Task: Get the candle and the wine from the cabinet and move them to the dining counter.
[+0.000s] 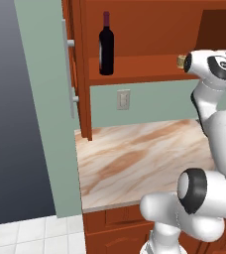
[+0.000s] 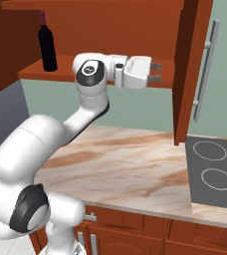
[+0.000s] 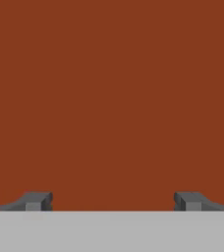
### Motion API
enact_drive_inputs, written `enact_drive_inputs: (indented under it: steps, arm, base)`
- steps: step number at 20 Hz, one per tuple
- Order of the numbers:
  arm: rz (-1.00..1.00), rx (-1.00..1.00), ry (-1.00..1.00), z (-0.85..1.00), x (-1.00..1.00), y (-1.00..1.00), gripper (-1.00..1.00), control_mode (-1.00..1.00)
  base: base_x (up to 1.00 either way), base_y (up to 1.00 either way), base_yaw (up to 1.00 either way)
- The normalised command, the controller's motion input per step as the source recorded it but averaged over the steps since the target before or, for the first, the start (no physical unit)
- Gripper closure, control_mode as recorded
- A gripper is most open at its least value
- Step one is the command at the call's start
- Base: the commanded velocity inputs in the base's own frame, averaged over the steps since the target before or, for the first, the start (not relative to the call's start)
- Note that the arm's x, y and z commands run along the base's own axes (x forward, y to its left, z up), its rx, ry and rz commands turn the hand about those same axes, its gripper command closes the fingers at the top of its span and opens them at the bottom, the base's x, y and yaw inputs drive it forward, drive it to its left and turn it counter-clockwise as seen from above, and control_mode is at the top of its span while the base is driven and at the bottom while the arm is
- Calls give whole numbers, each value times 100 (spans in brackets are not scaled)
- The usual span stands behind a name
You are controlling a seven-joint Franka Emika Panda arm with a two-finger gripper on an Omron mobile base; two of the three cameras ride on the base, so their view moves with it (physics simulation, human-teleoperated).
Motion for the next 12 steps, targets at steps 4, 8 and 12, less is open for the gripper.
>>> enact_drive_inputs:
  steps: [4, 8, 12]
  arm:
    - [38, 2, 8, 34, -9, 62, -100, -100]
    - [41, 5, 12, 37, -10, 57, -100, -100]
    - [39, 4, 15, 18, -12, 50, -100, -100]
  base:
    - [0, 0, 0]
    - [0, 0, 0]
    - [0, 0, 0]
